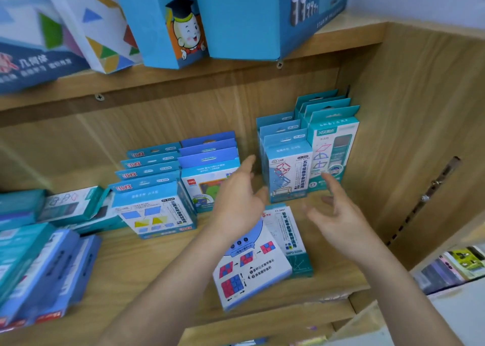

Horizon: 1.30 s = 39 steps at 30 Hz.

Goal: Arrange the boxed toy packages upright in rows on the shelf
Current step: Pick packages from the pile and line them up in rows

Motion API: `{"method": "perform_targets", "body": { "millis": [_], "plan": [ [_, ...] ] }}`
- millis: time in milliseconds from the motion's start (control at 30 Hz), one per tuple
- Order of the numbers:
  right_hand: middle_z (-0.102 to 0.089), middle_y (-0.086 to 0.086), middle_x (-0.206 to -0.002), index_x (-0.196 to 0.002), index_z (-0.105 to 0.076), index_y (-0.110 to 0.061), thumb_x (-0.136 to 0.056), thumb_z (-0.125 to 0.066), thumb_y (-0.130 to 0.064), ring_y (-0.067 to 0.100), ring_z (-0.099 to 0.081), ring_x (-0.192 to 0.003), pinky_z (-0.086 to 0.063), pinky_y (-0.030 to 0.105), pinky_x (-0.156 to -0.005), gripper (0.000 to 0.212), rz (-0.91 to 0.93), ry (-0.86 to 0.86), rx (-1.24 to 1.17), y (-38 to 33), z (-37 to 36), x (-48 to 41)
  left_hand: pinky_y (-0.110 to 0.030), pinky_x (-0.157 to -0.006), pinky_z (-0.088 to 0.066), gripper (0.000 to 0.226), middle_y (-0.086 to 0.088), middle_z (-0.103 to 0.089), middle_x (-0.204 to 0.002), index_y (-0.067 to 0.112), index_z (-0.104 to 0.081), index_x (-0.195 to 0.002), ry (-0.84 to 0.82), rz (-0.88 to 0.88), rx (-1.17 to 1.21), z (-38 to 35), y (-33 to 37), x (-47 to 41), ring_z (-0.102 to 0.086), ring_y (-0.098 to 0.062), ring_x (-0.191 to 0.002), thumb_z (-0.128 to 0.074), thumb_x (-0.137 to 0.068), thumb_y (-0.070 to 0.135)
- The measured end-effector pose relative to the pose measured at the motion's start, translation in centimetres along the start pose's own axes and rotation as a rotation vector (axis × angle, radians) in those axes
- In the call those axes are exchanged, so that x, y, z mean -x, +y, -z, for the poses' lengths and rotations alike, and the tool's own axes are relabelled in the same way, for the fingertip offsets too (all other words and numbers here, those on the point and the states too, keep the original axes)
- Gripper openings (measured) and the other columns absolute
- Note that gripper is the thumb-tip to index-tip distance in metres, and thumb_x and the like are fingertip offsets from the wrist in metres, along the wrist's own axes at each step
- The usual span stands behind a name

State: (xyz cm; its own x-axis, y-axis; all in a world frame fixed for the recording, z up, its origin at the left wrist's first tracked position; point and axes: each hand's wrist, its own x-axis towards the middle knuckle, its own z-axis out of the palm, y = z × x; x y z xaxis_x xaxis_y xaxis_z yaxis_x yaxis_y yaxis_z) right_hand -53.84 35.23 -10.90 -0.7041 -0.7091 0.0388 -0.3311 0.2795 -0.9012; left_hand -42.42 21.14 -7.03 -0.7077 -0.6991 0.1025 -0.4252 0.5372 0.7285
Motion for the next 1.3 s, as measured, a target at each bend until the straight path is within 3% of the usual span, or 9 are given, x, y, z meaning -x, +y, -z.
{"method": "perform_targets", "body": {
  "millis": [133,300,400,500,633,733,900,1100,1300],
  "plan": [
    [-0.037,-0.020,-0.137,-0.145,-0.020,-0.042,-0.087,-0.062,-0.040,0.002,-0.034,-0.132,-0.032,0.026,-0.104,0.071,-0.037,-0.153,0.019,1.2,-1.2,2.2,-0.026,-0.078,-0.045,0.032,0.013,-0.055,-0.107,0.032,-0.057,-0.121,0.202,-0.073,-0.282,3.8,-2.5,6.0,-0.058,-0.010,-0.098,-0.058,-0.089,0.029],
    [-0.018,-0.021,-0.152,-0.142,-0.022,-0.047,-0.083,-0.052,-0.060,-0.001,-0.012,-0.141,-0.013,0.026,-0.117,0.068,0.128,-0.262,0.164,2.2,-4.1,3.5,-0.032,-0.071,-0.043,0.058,0.009,-0.054,-0.103,0.039,-0.026,-0.135,-0.025,0.255,-0.445,3.3,-5.5,10.6,-0.060,-0.020,-0.097,-0.040,-0.085,0.064],
    [-0.016,-0.027,-0.143,-0.145,-0.025,-0.041,-0.082,-0.041,-0.062,-0.005,0.000,-0.137,-0.002,0.017,-0.110,0.068,0.129,-0.291,0.264,2.2,-5.2,3.8,-0.032,-0.074,-0.051,0.053,0.023,-0.064,-0.085,0.044,-0.025,-0.127,-0.074,0.342,0.017,1.8,-6.7,11.1,-0.067,-0.010,-0.089,-0.055,-0.085,0.053],
    [-0.026,-0.025,-0.144,-0.144,-0.031,-0.036,-0.081,-0.032,-0.066,-0.006,-0.005,-0.133,0.000,0.014,-0.110,0.069,0.197,-0.287,0.339,2.3,-5.4,4.1,-0.030,-0.071,-0.057,0.056,-0.001,-0.073,-0.095,0.037,-0.039,-0.125,0.029,0.480,0.605,0.7,-7.4,11.0,-0.071,-0.018,-0.086,-0.069,-0.083,0.016],
    [-0.032,-0.024,-0.141,-0.145,-0.034,-0.030,-0.087,-0.015,-0.072,-0.007,-0.010,-0.130,0.002,0.005,-0.106,0.074,0.292,-0.301,0.401,2.9,-5.6,4.6,-0.039,-0.069,-0.059,0.061,-0.013,-0.070,-0.100,0.035,-0.044,-0.128,0.199,0.484,0.749,1.4,-8.6,12.3,-0.071,-0.025,-0.085,-0.066,-0.083,0.000],
    [-0.041,-0.019,-0.135,-0.140,-0.043,-0.023,-0.092,-0.024,-0.063,0.013,-0.023,-0.138,-0.007,0.009,-0.108,0.066,0.336,-0.252,0.395,3.4,-6.0,4.9,-0.039,-0.059,-0.059,0.063,-0.007,-0.071,-0.103,0.034,-0.043,-0.132,0.304,0.497,0.773,3.6,-10.8,13.7,-0.071,-0.024,-0.084,-0.061,-0.085,-0.003],
    [-0.041,-0.014,-0.121,-0.141,-0.037,-0.029,-0.086,-0.060,-0.044,0.009,-0.040,-0.121,-0.034,0.026,-0.104,0.062,0.224,-0.215,0.280,2.9,-6.2,4.7,-0.045,-0.071,-0.057,0.061,-0.009,-0.069,-0.111,0.030,-0.040,-0.138,0.336,0.499,0.685,6.5,-14.2,15.9,-0.067,-0.033,-0.098,-0.057,-0.088,-0.001],
    [-0.020,-0.007,-0.148,-0.148,-0.021,-0.031,-0.069,-0.074,-0.054,0.015,-0.025,-0.138,-0.029,0.037,-0.113,0.098,0.187,-0.241,0.343,3.2,-7.6,4.3,-0.017,-0.043,-0.043,0.058,0.001,-0.067,-0.098,0.041,-0.034,-0.132,0.342,0.522,0.535,6.7,-14.9,16.5,-0.065,-0.028,-0.088,-0.056,-0.092,0.005],
    [-0.012,-0.001,-0.157,-0.147,-0.027,-0.030,-0.070,-0.070,-0.057,0.021,-0.017,-0.143,-0.021,0.037,-0.116,0.093,0.184,-0.233,0.454,2.9,-7.9,4.4,-0.039,-0.066,-0.057,0.036,0.008,-0.074,-0.084,0.035,-0.049,-0.122,0.258,0.441,0.307,6.6,-14.8,15.5,-0.071,-0.010,-0.074,-0.059,-0.092,0.018]
  ]
}}
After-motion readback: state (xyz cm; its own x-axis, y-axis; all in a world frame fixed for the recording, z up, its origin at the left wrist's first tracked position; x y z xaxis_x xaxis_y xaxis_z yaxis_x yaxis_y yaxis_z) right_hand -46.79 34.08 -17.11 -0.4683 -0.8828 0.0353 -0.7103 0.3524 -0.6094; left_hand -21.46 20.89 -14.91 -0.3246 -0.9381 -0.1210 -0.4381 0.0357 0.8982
